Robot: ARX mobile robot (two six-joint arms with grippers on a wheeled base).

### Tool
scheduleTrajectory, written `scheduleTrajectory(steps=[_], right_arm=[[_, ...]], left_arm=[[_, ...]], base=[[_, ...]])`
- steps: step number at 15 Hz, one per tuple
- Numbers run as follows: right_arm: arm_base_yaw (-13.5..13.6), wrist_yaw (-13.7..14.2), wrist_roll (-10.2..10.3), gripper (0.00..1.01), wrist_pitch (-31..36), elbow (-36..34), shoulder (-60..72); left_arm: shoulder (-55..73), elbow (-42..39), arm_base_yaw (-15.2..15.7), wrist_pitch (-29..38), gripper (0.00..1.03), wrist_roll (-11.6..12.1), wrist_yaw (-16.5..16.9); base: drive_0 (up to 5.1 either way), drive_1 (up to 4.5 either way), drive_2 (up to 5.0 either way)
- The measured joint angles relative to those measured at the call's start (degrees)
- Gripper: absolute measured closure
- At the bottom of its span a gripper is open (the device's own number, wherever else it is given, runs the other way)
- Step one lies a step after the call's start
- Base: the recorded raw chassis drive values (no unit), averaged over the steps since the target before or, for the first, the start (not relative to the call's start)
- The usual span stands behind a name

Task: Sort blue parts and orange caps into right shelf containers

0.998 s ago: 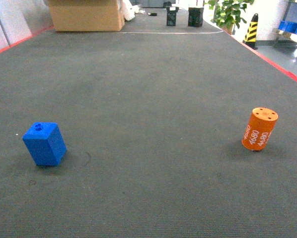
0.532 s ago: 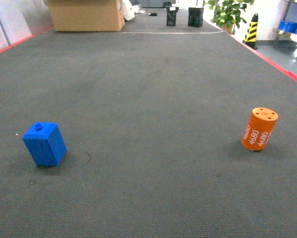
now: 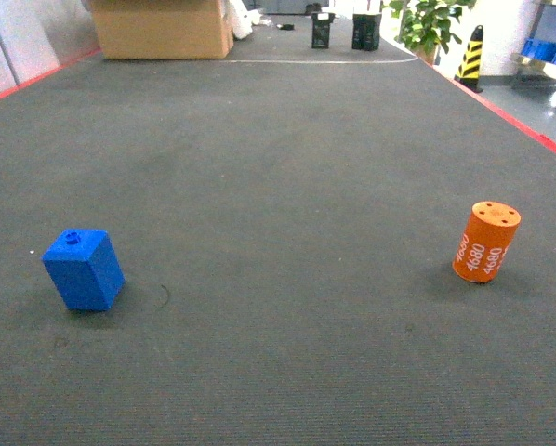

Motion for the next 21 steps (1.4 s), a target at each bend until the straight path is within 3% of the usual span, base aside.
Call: scheduleTrajectory(steps=[21], right_arm=[[0.0,0.0,0.0,0.03,0.0,0.0,0.0]], left_arm=[[0.0,0.0,0.0,0.0,0.05,0.0,0.0]], base=[[0.0,0.00,0.0]])
